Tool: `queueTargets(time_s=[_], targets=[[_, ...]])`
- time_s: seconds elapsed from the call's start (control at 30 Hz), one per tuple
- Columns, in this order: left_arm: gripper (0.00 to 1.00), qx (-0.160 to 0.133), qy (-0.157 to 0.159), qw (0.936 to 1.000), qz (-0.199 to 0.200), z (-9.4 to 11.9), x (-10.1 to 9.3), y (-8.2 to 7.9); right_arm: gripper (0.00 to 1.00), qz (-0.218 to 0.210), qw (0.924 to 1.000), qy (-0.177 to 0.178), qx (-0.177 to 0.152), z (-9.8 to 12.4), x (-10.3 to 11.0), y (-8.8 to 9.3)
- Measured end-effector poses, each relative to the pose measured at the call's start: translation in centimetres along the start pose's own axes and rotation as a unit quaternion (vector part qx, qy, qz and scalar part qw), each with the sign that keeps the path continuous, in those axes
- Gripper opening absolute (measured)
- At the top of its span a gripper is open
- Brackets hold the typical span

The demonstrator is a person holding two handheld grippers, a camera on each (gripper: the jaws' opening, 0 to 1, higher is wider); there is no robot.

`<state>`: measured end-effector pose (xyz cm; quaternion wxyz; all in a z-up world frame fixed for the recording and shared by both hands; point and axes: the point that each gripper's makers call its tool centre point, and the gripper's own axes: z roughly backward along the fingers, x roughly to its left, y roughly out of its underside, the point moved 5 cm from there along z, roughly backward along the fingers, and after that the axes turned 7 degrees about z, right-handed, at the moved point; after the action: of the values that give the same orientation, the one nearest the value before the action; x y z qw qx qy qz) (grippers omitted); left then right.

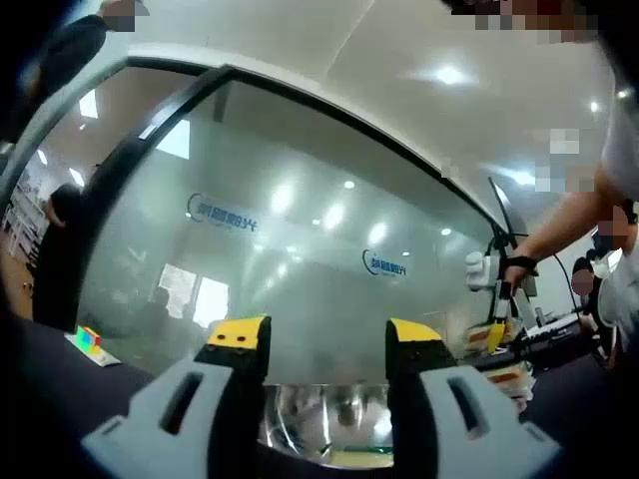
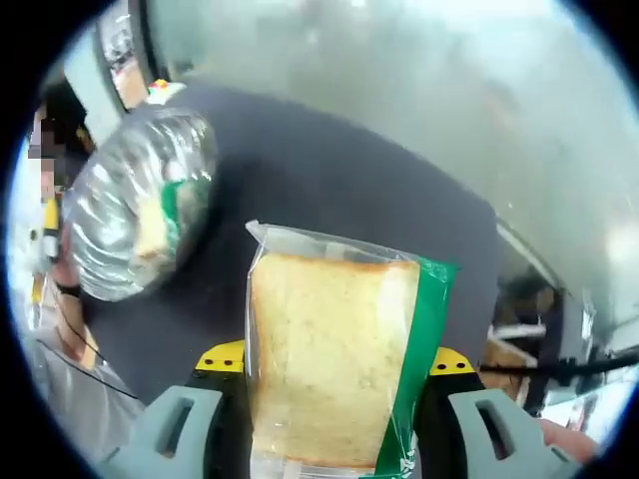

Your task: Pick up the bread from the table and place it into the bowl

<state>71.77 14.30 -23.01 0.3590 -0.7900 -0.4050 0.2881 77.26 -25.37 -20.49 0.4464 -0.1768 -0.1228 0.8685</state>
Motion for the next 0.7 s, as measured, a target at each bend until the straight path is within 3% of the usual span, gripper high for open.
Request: queueTargets(time_s=[0.2,0.5,0.7], targets=[[0.39,0.009,-0.001,0.9999,-0.007,0.0,0.0,0.4,0.57,0.060,0.9965,-0.031,-0.050,1.1,3.4,-4.3],[0.38,0.021,-0.031,0.9991,-0.018,0.1,1.4,1.1,0.57,0.147,0.9820,-0.084,-0.084,-1.1,9.5,-10.6],[0.36,0.024,-0.057,0.9981,-0.008,0.2,2.6,1.4,0.57,0.180,0.9751,-0.108,-0.072,-3.0,13.3,-12.7]])
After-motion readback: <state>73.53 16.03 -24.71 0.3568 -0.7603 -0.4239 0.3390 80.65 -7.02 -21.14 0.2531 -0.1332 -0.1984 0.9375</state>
